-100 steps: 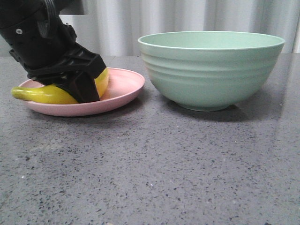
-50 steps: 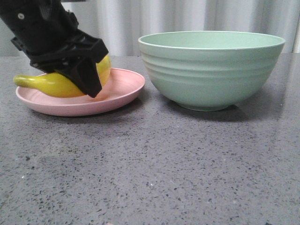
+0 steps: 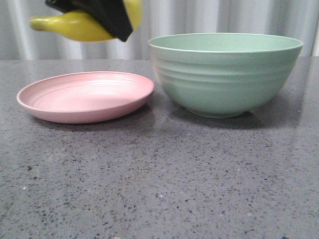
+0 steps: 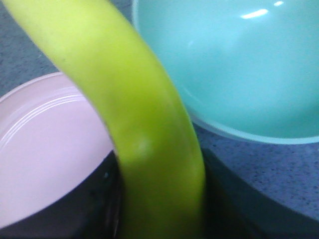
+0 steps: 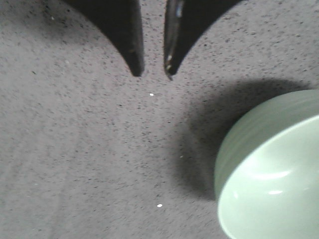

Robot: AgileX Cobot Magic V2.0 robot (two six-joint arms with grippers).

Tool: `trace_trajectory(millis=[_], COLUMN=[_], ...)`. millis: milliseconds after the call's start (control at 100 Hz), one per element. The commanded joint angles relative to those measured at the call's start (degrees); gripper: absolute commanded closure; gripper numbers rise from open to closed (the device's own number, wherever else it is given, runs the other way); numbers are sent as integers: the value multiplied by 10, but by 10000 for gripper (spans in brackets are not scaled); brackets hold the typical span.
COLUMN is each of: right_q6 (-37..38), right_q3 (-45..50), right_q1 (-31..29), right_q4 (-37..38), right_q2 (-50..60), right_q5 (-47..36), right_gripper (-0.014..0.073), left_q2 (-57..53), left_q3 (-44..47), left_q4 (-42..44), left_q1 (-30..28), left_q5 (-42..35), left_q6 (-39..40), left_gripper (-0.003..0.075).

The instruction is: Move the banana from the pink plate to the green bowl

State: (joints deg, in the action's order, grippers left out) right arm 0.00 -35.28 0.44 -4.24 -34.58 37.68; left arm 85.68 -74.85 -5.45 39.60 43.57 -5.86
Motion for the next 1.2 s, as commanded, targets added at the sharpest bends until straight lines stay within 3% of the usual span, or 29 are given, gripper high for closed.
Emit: trace_trajectory(millis=[0,100,170,540,770,960,1190], right_q6=[-9,-9,-9,-9,-9,-9,-9], right_q3=[-52,-97,-131,-265,-315,-323,-323], right_q1=[17,45,63,123,138,138,138], right_q4=[-3,-27,-51,-235,-329,-380,-384], right_q2=[-31,-64,-89,-262,-363,-410,-431], right_q5=[-11,-6,7,25,18,-2,-21], right_gripper=[395,236,191,188,189,189,202], left_q2=[-25,-25,-25,-23,-22,-22,-22], left_q3=[-24,-24,-24,-24,-24,-24,-24], left_q4=[-10,-10,-10,-35,-36,-42,-42], left_q1=[29,60,76,133,139,139,139], left_q5=[-23,-23,-25,-43,-53,-53,-53], left_q6=[1,1,1,1,1,1,1], left_gripper=[627,627,627,627,627,627,627])
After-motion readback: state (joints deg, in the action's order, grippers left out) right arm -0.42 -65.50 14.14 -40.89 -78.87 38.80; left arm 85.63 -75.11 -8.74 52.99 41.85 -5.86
